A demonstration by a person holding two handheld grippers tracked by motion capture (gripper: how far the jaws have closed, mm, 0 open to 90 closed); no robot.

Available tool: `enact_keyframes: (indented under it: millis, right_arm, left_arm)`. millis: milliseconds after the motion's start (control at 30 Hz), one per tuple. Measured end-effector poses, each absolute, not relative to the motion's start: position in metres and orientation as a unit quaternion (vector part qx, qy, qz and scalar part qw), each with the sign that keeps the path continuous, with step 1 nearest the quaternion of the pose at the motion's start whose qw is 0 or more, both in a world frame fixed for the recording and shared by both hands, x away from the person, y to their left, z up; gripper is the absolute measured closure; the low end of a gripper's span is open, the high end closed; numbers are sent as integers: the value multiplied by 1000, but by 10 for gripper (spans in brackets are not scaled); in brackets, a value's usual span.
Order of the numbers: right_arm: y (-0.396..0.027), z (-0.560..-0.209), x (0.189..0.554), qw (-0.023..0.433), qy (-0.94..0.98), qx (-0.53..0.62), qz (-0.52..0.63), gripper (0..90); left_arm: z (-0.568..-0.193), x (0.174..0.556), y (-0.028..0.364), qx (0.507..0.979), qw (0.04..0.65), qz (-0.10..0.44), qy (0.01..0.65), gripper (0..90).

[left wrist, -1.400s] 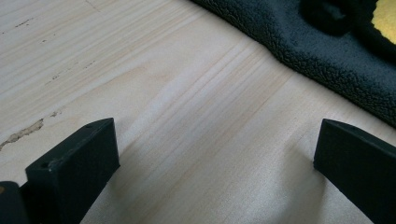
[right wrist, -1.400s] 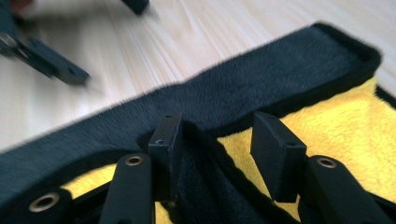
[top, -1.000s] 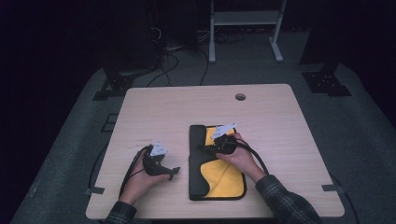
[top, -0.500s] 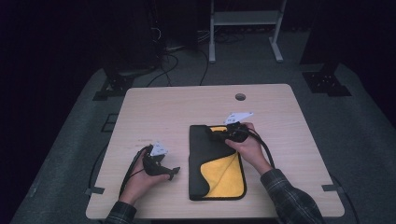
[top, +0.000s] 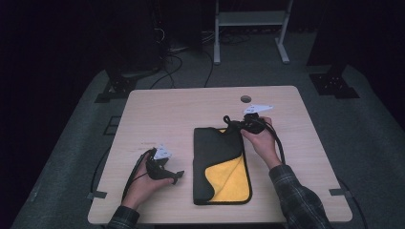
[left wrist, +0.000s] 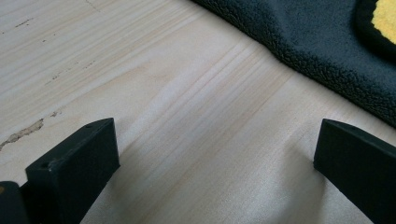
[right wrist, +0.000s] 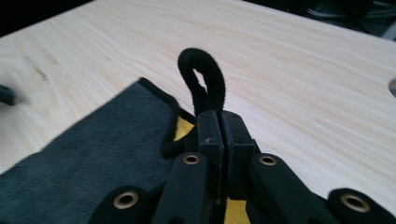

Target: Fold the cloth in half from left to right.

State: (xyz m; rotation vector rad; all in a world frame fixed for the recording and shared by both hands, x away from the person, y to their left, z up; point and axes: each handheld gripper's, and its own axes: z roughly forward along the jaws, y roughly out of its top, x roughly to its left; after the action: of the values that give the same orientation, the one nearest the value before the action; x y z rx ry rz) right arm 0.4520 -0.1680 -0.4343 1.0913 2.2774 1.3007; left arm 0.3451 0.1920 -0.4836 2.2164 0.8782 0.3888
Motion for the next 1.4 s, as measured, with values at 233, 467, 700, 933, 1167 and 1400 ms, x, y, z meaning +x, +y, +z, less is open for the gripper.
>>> enact_keyframes:
  millis: [233,467,700,933,1167,1400]
  right_arm:
    - [-174,-447,464,162,785,414,431,868]
    - [-178,-462,472,159,787,434,408,852]
    - [-189,-468,478,186,778,461,383,761]
    - [-204,-460,469,189,774,457,396,741]
    - [-205,-447,445,168,786,427,415,695]
    - [-195,-443,414,142,802,392,427,649]
  left_arm:
    - [-484,345,192,858,355,151,339,0]
    - [-484,345,192,858,355,151,340,0]
    - [-484,345,192,857,355,151,340,0]
    - [-484,345,192,857,355,151,341,0]
    - [-484,345,192,857,355,151,341,0]
    - [-484,345,192,857,355,151,341,0]
